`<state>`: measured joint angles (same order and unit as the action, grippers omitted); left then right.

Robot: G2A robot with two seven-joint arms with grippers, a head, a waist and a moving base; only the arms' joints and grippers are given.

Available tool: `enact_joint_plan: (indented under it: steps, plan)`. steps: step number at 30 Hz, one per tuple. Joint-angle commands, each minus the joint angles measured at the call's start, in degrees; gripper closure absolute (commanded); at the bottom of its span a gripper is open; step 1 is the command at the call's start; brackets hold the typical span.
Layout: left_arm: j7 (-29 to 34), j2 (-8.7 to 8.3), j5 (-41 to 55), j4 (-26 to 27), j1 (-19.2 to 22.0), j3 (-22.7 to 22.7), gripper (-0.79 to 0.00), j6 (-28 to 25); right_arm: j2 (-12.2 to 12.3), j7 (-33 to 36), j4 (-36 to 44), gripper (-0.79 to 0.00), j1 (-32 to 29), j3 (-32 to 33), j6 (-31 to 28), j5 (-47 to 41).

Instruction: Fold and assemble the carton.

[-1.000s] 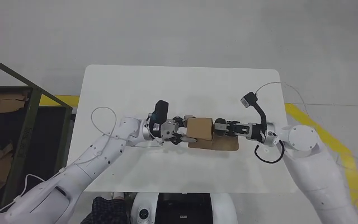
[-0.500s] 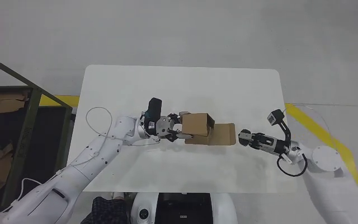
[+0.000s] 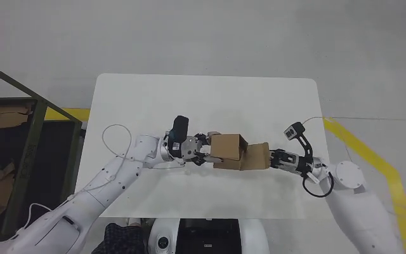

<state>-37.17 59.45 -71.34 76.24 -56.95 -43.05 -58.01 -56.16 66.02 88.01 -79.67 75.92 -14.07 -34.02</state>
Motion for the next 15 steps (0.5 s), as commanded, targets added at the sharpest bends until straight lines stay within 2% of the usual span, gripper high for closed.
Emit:
enact_joint_plan:
  steps: [1,13,15]
  plan:
    - [0.7,0.20,-0.4,-0.3,0.3,0.5,-0.342,0.0,0.0,-0.2,1.0,0.000,0.3,-0.1,0.3,0.4]
    - [3.1,1.11,-4.3,-1.5,1.6,0.7,-0.348,1.0,0.0,-1.2,4.0,0.000,1.0,-0.7,3.4,3.5]
    - [3.2,1.13,-4.6,-1.6,1.5,0.5,-0.348,0.9,0.1,-0.9,4.3,-0.117,1.0,-0.5,3.9,3.7]
